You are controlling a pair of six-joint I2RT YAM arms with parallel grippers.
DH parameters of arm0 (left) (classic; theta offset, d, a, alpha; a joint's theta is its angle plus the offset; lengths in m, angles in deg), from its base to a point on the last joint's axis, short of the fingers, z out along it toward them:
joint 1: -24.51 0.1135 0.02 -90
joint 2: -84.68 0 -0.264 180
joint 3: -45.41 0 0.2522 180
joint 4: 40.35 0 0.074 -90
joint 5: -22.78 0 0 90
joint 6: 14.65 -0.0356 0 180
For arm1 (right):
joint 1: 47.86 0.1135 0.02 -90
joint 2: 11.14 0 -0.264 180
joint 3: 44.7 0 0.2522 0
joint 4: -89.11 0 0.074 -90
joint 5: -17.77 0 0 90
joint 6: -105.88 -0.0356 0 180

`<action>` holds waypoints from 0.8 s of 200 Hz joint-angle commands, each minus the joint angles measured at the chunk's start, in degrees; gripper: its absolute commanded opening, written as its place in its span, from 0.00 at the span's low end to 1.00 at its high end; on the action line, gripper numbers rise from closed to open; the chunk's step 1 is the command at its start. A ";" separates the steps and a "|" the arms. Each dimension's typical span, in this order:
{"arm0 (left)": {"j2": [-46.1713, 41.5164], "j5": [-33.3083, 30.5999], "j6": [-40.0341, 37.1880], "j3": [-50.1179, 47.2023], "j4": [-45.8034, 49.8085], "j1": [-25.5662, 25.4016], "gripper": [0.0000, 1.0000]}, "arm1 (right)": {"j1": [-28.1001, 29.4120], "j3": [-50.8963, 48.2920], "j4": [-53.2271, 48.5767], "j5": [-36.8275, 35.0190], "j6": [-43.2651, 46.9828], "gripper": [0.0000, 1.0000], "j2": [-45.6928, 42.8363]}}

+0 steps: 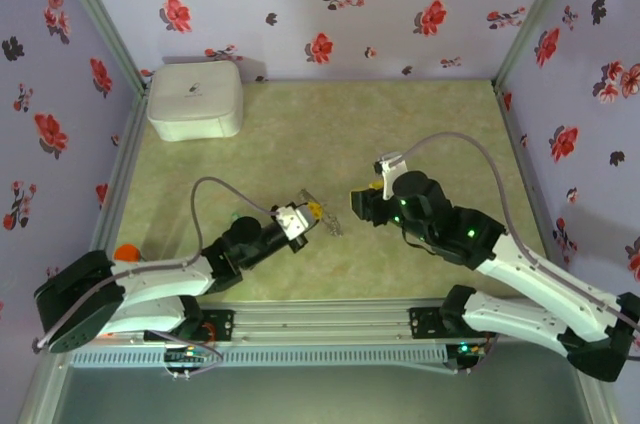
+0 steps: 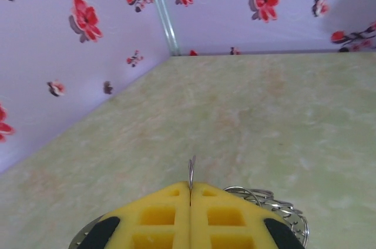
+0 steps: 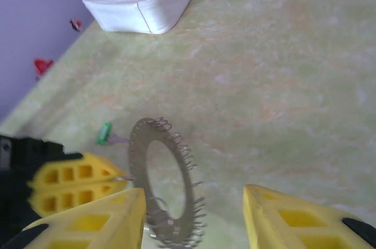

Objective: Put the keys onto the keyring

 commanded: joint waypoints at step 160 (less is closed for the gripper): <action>19.43 -18.56 -21.38 9.47 -23.59 -6.50 0.00 | -0.82 3.87 0.97 -4.05 -50.42 0.40 8.53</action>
